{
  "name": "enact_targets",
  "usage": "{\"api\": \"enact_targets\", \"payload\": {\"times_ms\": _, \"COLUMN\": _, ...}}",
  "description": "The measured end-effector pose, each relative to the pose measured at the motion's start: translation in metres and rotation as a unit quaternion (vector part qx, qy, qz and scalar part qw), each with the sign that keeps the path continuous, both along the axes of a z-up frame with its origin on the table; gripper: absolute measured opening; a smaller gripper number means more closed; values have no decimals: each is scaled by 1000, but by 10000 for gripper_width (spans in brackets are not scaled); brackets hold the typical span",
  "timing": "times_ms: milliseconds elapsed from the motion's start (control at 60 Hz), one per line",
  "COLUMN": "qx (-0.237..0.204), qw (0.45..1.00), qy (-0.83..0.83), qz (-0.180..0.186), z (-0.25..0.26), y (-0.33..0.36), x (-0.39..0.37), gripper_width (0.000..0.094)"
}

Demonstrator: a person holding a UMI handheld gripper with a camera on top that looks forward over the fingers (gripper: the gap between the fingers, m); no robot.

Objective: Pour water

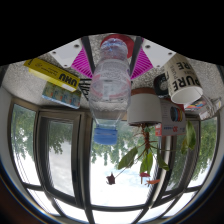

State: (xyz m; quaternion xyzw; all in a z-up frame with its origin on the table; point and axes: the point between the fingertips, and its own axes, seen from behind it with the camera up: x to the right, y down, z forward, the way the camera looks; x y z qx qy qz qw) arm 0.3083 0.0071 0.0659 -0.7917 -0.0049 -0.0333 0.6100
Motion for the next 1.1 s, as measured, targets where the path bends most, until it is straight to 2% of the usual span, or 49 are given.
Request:
{"api": "enact_targets", "payload": {"times_ms": 50, "qx": -30, "qw": 1000, "qy": 5, "qz": -3, "z": -6, "y": -8, "x": 0, "gripper_width": 834}}
{"api": "enact_targets", "payload": {"times_ms": 67, "qx": -37, "qw": 999, "qy": 7, "qz": -5, "z": -6, "y": -11, "x": 0, "gripper_width": 866}}
{"api": "enact_targets", "payload": {"times_ms": 100, "qx": -50, "qw": 999, "qy": 8, "qz": -11, "z": -7, "y": -18, "x": 2, "gripper_width": 835}}
{"api": "enact_targets", "payload": {"times_ms": 183, "qx": -62, "qw": 997, "qy": 6, "qz": -35, "z": 4, "y": -43, "x": 7, "gripper_width": 865}}
{"api": "enact_targets", "payload": {"times_ms": 300, "qx": -94, "qw": 994, "qy": 21, "qz": -58, "z": 16, "y": -92, "x": 5, "gripper_width": 856}}
{"api": "enact_targets", "payload": {"times_ms": 617, "qx": -108, "qw": 988, "qy": 18, "qz": -108, "z": 58, "y": -219, "x": -5, "gripper_width": 857}}
{"api": "enact_targets", "payload": {"times_ms": 883, "qx": -97, "qw": 986, "qy": 27, "qz": -129, "z": 72, "y": -261, "x": -10, "gripper_width": 856}}
{"api": "enact_targets", "payload": {"times_ms": 1100, "qx": -103, "qw": 988, "qy": 24, "qz": -115, "z": 72, "y": -269, "x": -21, "gripper_width": 860}}
